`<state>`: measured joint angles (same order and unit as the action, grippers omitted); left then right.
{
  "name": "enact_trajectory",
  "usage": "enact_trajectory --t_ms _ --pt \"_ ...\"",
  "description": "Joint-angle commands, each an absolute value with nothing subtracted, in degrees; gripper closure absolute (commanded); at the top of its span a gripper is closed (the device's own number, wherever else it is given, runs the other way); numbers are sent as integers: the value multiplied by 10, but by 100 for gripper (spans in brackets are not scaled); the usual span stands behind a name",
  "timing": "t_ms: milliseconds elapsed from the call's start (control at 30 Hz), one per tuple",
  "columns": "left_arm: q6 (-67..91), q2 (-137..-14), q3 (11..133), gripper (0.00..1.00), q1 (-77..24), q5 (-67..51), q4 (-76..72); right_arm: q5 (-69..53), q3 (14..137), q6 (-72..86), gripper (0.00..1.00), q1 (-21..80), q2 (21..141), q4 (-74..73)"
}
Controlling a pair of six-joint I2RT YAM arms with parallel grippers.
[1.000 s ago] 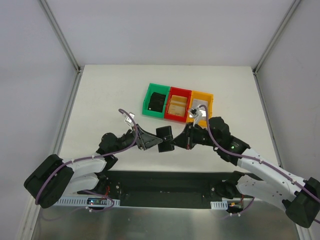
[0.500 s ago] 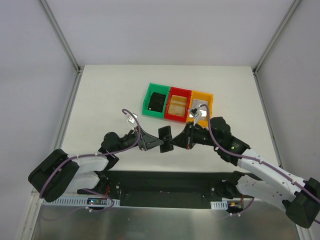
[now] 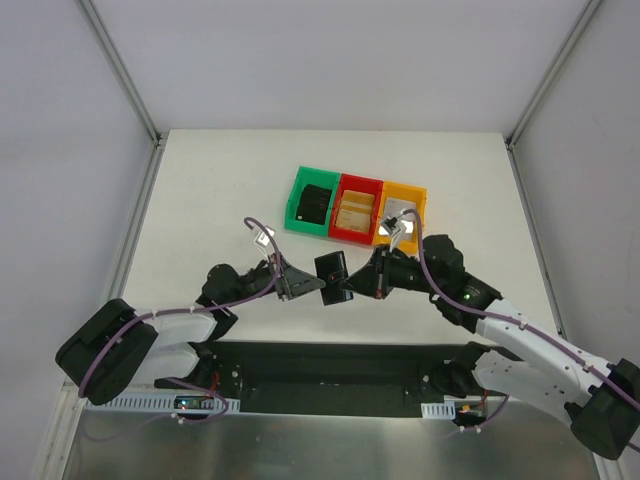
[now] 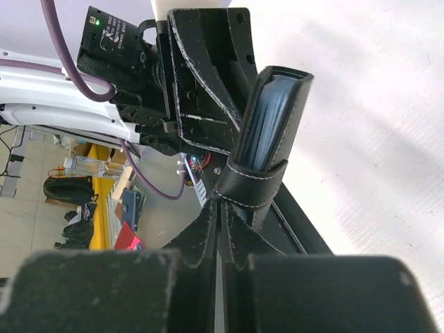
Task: Take the credit cards out of the card holder
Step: Open the card holder.
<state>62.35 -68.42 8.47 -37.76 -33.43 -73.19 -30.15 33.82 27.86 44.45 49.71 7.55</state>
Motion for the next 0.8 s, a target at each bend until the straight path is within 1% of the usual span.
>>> enact_trajectory --t_ms 0,67,100,133,167,200,267,400,467,633,767 --pt "627 -657 88 83 -376 -349 -912 -313 346 274 100 443 487 112" --pt "624 -651 89 83 -376 -349 -903 -313 346 272 100 443 483 109" --pt "620 -649 89 75 -375 -349 -896 -313 347 273 100 444 481 108" --pt "619 -647 90 62 -376 -347 -888 -315 350 274 100 444 479 109" --pt "617 -646 91 52 -375 -348 -881 -316 352 275 100 443 477 108" --pt "617 -647 90 44 -375 -346 -879 -319 354 276 100 444 476 108" --pt "619 -650 88 37 -375 -341 -879 -324 359 279 100 443 475 108" --pt "625 -655 85 30 -370 -331 -882 -334 370 277 100 443 469 105" --pt "633 -662 84 29 -365 -328 -892 -343 374 274 100 443 469 100" --pt "678 -705 85 27 -339 -333 -963 -371 379 269 100 443 459 100" --pt "684 -715 110 27 -334 -352 -963 -382 381 272 100 443 443 104"
